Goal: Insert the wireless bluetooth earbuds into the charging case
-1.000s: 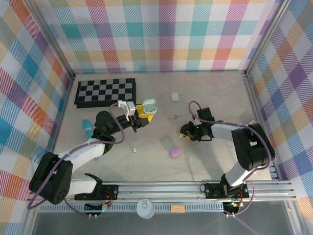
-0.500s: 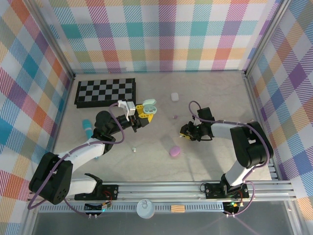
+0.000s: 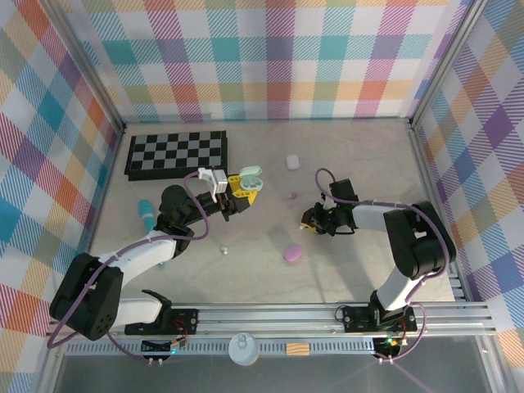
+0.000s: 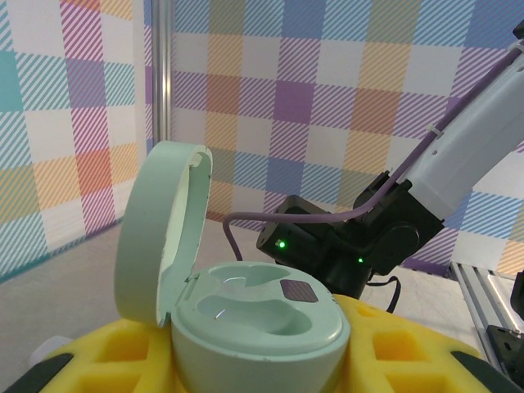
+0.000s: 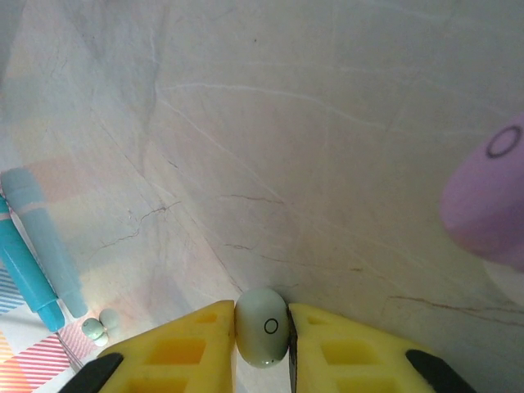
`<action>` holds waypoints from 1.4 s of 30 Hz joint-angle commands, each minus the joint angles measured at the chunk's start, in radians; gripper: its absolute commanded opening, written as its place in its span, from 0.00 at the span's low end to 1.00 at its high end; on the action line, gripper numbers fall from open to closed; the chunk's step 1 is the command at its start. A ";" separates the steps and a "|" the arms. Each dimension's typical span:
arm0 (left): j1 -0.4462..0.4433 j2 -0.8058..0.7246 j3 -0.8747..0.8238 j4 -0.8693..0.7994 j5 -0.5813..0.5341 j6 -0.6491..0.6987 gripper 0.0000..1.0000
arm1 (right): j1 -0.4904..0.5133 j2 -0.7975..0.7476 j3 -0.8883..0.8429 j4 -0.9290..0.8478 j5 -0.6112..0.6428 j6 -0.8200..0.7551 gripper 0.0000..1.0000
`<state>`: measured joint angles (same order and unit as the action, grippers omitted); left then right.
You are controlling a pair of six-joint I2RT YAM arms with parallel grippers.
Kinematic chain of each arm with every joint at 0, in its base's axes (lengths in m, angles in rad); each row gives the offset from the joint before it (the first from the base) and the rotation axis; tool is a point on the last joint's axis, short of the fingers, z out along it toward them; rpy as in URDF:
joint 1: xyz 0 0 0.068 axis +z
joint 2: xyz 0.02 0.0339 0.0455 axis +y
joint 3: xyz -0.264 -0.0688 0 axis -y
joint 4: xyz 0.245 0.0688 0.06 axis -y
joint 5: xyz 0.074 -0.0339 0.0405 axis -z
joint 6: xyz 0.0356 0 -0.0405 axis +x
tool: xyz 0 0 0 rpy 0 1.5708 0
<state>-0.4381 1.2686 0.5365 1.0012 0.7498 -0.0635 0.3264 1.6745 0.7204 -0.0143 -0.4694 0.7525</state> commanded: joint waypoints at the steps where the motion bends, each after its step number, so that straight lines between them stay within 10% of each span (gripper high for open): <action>1: -0.010 0.000 0.014 0.063 0.021 -0.006 0.32 | 0.008 0.025 0.018 0.034 -0.014 0.010 0.22; 20: -0.011 0.008 0.010 0.079 0.014 -0.006 0.32 | 0.009 -0.041 0.028 -0.025 0.032 -0.018 0.18; 42: -0.040 0.114 0.029 0.135 -0.007 0.030 0.32 | 0.155 -0.202 0.277 -0.653 0.624 0.027 0.16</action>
<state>-0.4698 1.3743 0.5377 1.0607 0.7380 -0.0555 0.4667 1.4628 0.9695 -0.5411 0.0490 0.7200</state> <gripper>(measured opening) 0.364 0.166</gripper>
